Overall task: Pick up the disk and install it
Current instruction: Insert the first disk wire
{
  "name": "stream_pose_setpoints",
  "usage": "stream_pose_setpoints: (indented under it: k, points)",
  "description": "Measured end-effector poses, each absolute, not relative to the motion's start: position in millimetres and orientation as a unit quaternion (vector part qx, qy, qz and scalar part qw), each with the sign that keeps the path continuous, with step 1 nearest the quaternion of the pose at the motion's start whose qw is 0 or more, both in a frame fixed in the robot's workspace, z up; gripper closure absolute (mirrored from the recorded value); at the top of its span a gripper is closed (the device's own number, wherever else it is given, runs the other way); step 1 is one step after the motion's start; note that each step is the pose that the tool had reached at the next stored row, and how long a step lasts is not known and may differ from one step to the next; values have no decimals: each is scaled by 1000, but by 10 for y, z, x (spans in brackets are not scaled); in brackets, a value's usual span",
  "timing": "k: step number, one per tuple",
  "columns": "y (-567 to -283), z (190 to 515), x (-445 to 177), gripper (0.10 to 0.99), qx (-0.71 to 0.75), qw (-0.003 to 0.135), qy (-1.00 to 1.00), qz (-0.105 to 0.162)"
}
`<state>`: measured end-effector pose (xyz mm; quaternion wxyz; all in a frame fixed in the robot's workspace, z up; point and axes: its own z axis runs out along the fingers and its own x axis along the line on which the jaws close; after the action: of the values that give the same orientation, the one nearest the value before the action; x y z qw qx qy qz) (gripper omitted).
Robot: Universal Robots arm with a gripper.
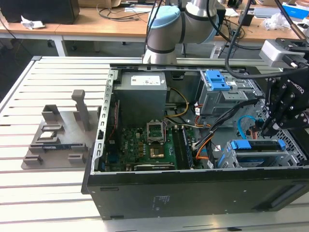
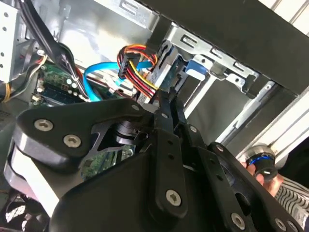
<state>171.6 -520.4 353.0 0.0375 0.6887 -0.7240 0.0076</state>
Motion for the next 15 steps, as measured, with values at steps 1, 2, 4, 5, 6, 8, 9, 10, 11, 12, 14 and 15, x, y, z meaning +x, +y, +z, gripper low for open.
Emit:
stream_pose_setpoints:
  k: [1,2,4,5,6,8,9,10,11,12,14,15]
  points:
    - [-5205,3513,1721,918,689,38,-724,8]
    - [-5205,3495,1734,918,689,38,-724,8]
    - [-5205,3482,1748,918,689,38,-724,8]
    - [-5205,3475,1752,918,689,38,-724,8]
    - [-5205,3471,1755,918,689,39,-724,9]
    - [-5209,3456,1759,918,689,39,-724,10]
    - [-5217,3448,1761,918,689,40,-724,10]
    - [-5220,3442,1763,918,689,40,-724,10]
    - [-5221,3439,1767,918,689,40,-724,10]
    - [-5221,3431,1773,918,689,40,-724,10]
    - [-5221,3417,1776,918,689,40,-724,10]
    - [-5222,3410,1776,918,689,40,-724,10]
